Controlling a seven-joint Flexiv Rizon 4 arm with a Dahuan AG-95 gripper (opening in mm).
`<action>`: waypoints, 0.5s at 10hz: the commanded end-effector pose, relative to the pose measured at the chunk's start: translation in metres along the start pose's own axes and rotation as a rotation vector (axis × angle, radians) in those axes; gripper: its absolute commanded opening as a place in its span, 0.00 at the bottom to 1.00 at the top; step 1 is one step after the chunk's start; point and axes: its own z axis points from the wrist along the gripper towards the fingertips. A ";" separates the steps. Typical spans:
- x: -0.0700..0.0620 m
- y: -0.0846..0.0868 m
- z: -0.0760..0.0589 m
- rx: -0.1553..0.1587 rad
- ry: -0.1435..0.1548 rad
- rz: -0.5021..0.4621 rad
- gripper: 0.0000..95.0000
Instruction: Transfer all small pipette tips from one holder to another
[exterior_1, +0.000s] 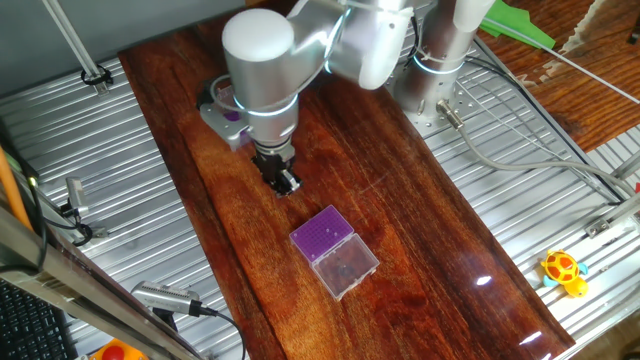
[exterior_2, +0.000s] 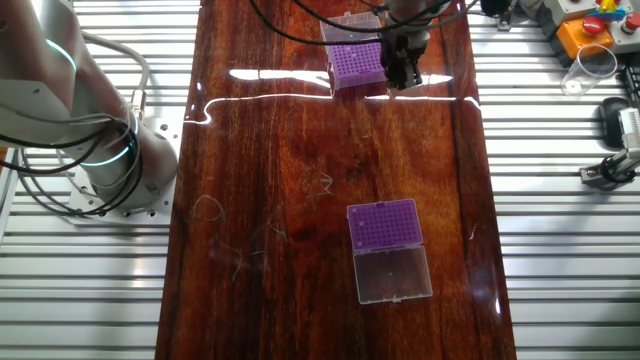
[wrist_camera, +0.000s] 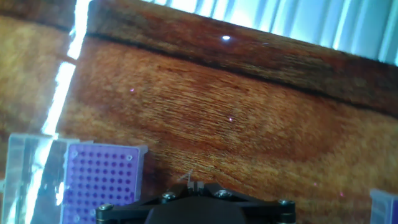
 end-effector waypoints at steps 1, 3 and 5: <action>0.000 0.000 0.000 0.003 0.000 0.023 0.00; 0.000 0.000 0.000 0.007 -0.003 0.021 0.00; 0.003 -0.007 -0.002 0.012 -0.003 0.014 0.00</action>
